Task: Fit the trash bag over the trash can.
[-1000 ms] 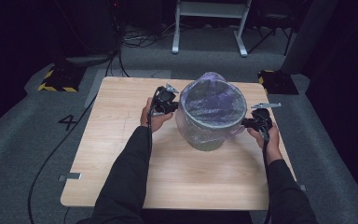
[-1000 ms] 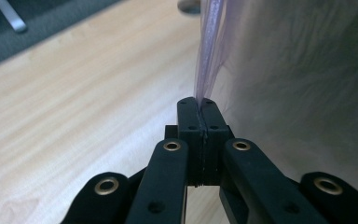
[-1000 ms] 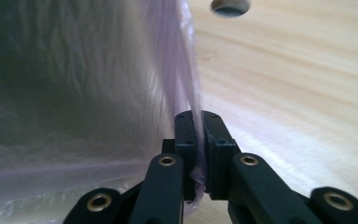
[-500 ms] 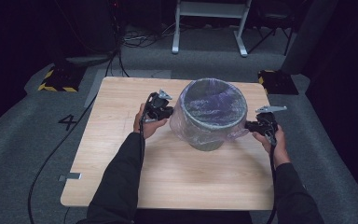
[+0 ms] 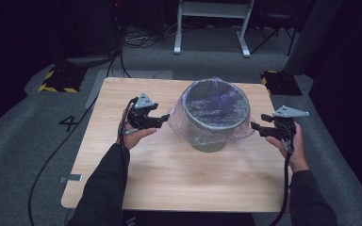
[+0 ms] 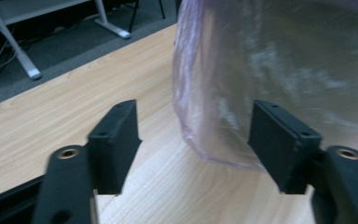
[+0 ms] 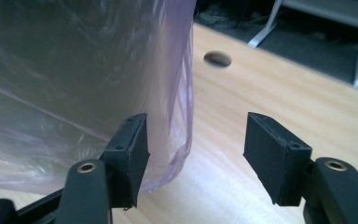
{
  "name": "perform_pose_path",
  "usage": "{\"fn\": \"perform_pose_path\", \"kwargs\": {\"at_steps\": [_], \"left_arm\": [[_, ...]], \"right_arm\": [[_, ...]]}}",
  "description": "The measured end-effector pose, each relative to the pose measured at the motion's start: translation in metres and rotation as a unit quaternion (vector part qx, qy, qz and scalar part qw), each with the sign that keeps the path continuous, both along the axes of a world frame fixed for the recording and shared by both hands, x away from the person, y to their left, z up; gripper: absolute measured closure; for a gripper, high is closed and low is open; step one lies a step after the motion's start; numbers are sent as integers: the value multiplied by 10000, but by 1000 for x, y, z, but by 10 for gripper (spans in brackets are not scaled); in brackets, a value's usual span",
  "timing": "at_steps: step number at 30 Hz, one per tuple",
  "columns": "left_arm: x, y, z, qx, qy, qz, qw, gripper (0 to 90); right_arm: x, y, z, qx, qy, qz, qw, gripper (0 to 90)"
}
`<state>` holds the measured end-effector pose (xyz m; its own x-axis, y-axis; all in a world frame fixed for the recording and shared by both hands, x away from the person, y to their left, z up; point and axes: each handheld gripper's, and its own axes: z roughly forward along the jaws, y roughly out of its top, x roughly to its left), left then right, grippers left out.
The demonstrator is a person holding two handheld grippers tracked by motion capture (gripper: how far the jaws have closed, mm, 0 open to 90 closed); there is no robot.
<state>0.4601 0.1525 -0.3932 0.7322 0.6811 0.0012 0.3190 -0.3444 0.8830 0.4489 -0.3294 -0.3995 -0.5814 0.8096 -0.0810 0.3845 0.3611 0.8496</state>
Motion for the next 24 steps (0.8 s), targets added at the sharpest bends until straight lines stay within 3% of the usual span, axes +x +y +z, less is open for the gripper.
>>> {"fn": "perform_pose_path", "kwargs": {"at_steps": [3, 7, 14, 18, 21, 24], "left_arm": [[-12, 4, 5, -74, -134, -145, 9998, 247], [-25, 2, 7, -180, -159, -424, 9988, 207], [-47, -23, 5, -194, -243, -905, 9954, 153], [-52, -42, -1, -182, -233, -1087, 9936, 153], [-49, -55, -8, 45, -148, -1118, 9936, 155], [-46, -64, -14, 149, -106, -1117, 9936, 163]], "right_arm": [[-12, 6, 9, 100, -274, 313, 9991, 397], [-20, 15, 13, 27, -357, 556, 9978, 351], [-38, 38, 20, -107, -370, 1194, 9921, 232], [-47, 55, 20, -377, -437, 1357, 9891, 235], [-47, 59, 18, -476, -446, 1335, 9889, 233], [-45, 61, 14, -543, -431, 1274, 9894, 291]]}}
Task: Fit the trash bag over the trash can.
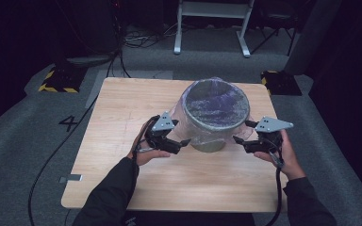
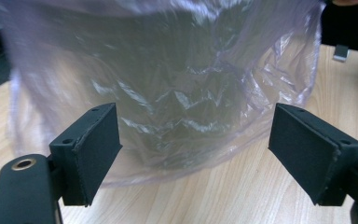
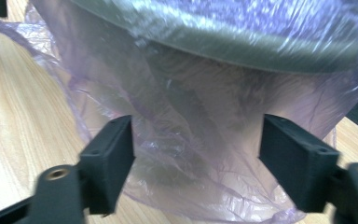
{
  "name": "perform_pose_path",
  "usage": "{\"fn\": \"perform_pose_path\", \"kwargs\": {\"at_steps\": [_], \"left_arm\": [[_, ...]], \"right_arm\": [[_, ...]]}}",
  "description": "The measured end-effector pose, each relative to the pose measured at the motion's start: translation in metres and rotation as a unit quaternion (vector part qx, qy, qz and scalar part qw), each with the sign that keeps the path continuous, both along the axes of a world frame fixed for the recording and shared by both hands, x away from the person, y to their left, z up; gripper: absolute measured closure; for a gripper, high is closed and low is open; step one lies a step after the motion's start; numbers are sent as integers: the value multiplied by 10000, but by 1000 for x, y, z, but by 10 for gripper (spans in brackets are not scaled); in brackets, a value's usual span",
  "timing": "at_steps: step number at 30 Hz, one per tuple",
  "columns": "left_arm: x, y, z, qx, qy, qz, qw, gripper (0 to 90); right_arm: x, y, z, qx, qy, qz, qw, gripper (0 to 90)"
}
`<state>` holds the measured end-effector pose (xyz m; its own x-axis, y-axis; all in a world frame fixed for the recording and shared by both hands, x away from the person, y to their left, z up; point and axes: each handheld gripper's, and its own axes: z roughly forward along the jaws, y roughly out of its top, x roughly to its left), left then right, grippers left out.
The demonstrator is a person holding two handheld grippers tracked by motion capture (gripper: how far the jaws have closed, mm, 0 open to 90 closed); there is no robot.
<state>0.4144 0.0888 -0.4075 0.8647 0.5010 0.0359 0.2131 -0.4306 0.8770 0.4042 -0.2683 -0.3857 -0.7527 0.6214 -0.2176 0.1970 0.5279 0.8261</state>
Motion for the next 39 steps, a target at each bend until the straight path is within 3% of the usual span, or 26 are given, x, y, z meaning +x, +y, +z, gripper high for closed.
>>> {"fn": "perform_pose_path", "kwargs": {"at_steps": [3, 9, 13, 17, 18, 21, 28, 39], "left_arm": [[5, -8, -6, 127, 21, 12, 9999, 193], [10, -13, -10, 451, -119, 299, 9985, 486], [14, -12, -13, 641, -123, 304, 9974, 705], [16, -9, -15, 606, -4, 271, 9978, 811], [15, -8, -15, 638, -19, 255, 9976, 854], [14, -8, -16, 698, -29, 162, 9974, 889], [13, -10, -27, 949, 40, 54, 9955, 898], [18, -10, -50, 1069, 310, 119, 9937, 897]], "right_arm": [[3, -1, -4, 54, -8, -87, 9999, 409], [5, -1, -10, -28, 44, 2, 10000, 711], [5, -3, -10, 4, 102, 37, 9999, 847], [4, -5, -10, 20, 123, 76, 9999, 887], [3, -5, -13, -75, 168, 75, 9998, 892], [3, -4, -16, -109, 220, 94, 9997, 894], [3, -5, -27, -231, 395, 107, 9989, 894], [9, -4, -60, -309, 822, 45, 9961, 894]]}}
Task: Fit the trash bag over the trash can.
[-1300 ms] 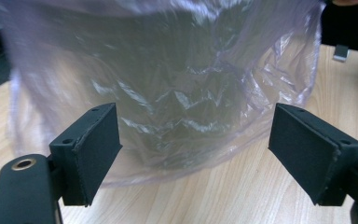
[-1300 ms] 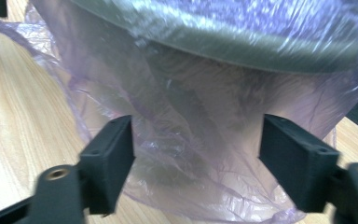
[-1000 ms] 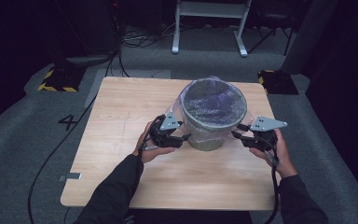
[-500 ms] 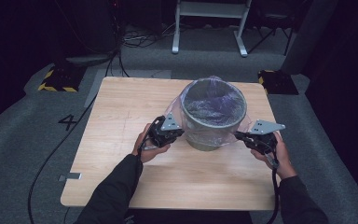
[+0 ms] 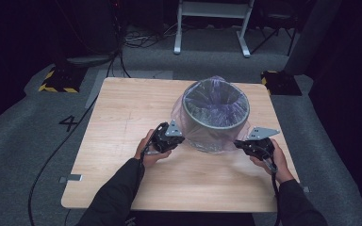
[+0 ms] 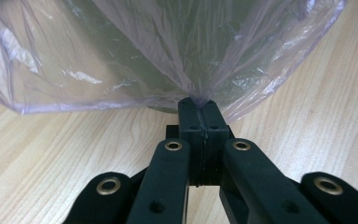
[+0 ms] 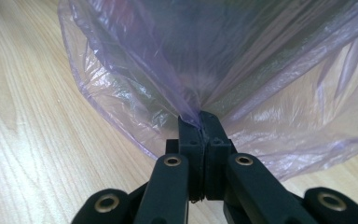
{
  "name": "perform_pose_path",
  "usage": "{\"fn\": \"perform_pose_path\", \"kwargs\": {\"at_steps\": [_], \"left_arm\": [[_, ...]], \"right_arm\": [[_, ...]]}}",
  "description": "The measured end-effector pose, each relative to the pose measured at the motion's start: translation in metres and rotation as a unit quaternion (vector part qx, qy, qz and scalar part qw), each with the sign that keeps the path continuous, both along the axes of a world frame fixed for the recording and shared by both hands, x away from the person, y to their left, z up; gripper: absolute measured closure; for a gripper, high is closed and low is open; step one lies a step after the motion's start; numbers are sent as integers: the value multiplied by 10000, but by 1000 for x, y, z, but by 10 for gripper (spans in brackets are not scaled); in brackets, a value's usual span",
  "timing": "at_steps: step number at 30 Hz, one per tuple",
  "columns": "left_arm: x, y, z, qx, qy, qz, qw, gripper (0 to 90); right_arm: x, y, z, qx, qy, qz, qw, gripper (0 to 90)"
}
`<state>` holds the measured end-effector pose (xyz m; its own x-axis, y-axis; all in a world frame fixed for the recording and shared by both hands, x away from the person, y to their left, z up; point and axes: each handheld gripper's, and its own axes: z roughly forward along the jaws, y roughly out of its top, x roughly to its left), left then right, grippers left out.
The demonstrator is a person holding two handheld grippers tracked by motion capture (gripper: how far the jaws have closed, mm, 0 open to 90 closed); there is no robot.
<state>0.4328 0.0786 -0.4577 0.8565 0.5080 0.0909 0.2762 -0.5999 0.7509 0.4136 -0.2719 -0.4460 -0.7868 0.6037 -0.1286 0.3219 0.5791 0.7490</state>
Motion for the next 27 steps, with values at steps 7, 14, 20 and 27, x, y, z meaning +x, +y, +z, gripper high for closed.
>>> {"fn": "perform_pose_path", "kwargs": {"at_steps": [7, 14, 20, 27], "left_arm": [[3, 0, -17, 157, 121, 103, 9997, 878], [1, 6, -22, 64, 17, 207, 9998, 842], [-8, 22, -16, -378, -11, 231, 9990, 587], [-32, 43, -4, -497, -137, 474, 9975, 348]], "right_arm": [[4, 4, -13, -138, 29, -28, 9999, 893], [6, 2, -23, -13, 189, -132, 9997, 893], [4, -1, -20, 78, 174, -172, 9997, 824], [-8, -18, -9, 571, 87, -119, 9983, 768]]}}
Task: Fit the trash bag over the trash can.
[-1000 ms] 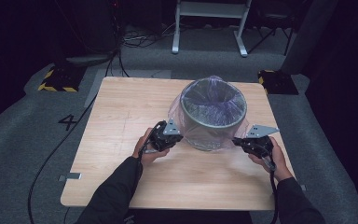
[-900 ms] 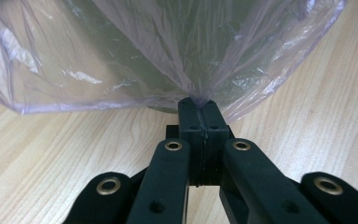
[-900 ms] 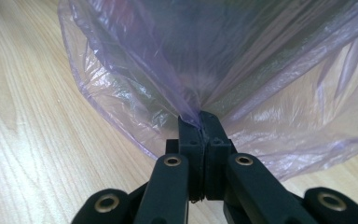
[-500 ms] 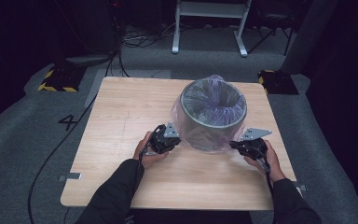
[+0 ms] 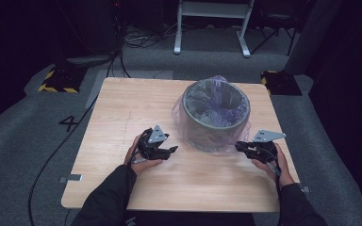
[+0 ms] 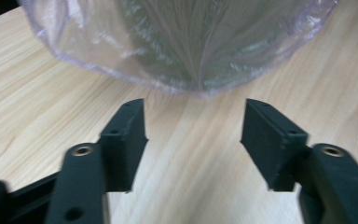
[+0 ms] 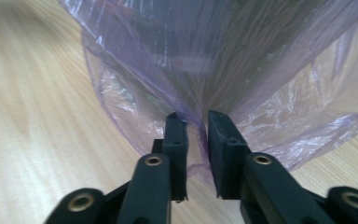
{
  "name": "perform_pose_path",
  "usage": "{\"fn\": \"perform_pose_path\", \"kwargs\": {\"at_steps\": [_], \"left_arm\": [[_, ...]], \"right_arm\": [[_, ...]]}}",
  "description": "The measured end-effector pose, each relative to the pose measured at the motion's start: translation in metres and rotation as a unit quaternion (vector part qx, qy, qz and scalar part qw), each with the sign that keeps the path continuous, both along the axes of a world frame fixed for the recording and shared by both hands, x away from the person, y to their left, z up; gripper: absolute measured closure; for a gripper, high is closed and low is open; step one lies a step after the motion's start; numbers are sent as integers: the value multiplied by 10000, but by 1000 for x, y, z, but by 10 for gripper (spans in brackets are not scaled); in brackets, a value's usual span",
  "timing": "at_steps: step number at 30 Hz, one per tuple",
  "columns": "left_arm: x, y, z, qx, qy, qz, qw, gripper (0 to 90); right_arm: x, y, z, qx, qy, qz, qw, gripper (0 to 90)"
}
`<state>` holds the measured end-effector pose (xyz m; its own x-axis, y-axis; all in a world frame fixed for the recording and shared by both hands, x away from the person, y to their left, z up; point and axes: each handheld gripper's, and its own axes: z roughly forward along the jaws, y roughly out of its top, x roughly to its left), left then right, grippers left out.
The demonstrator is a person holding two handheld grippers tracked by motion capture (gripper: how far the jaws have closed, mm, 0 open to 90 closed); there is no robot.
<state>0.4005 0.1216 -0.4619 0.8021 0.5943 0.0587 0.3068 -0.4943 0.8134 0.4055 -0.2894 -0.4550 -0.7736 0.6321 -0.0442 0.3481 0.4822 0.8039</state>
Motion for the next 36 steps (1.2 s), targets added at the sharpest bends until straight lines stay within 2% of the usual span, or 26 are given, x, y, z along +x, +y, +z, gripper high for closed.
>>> {"fn": "perform_pose_path", "kwargs": {"at_steps": [3, 6, 9, 11, 15, 17, 19, 21, 24, 29, 33, 36], "left_arm": [[-10, 7, 1, 198, 173, 37, 9996, 244], [-20, 10, -4, 434, 185, 105, 9988, 200], [-27, 14, -8, 585, 383, 58, 9975, 154], [-32, 15, -12, 653, 451, 89, 9968, 156], [-41, 16, -19, 599, 528, 58, 9968, 157], [-43, 17, -22, 633, 604, 27, 9962, 156], [-45, 18, -25, 660, 631, 27, 9958, 156], [-48, 22, -26, 557, 618, -10, 9965, 157], [-51, 25, -29, 531, 624, 22, 9966, 156], [-56, 28, -35, 771, 622, 81, 9950, 156], [-58, 33, -36, 646, 656, 122, 9957, 156], [-57, 35, -38, 632, 724, 140, 9953, 154]], "right_arm": [[-7, -6, 0, -24, -7, 7, 10000, 670], [-16, -12, -1, 102, 29, 51, 9999, 500], [-24, -16, 4, 107, -81, 41, 9999, 389], [-29, -19, 8, 158, -155, -28, 9998, 345], [-35, -23, 15, 345, -273, -99, 9990, 264], [-37, -24, 16, 332, -329, -159, 9988, 225], [-38, -25, 18, 400, -364, -193, 9983, 211], [-41, -25, 21, 452, -434, -240, 9977, 198], [-45, -22, 28, 371, -596, -365, 9969, 176], [-51, -20, 39, 392, -771, -349, 9956, 175], [-52, -21, 50, 410, -912, -395, 9942, 175], [-52, -23, 59, 388, -1003, -439, 9932, 172]]}}
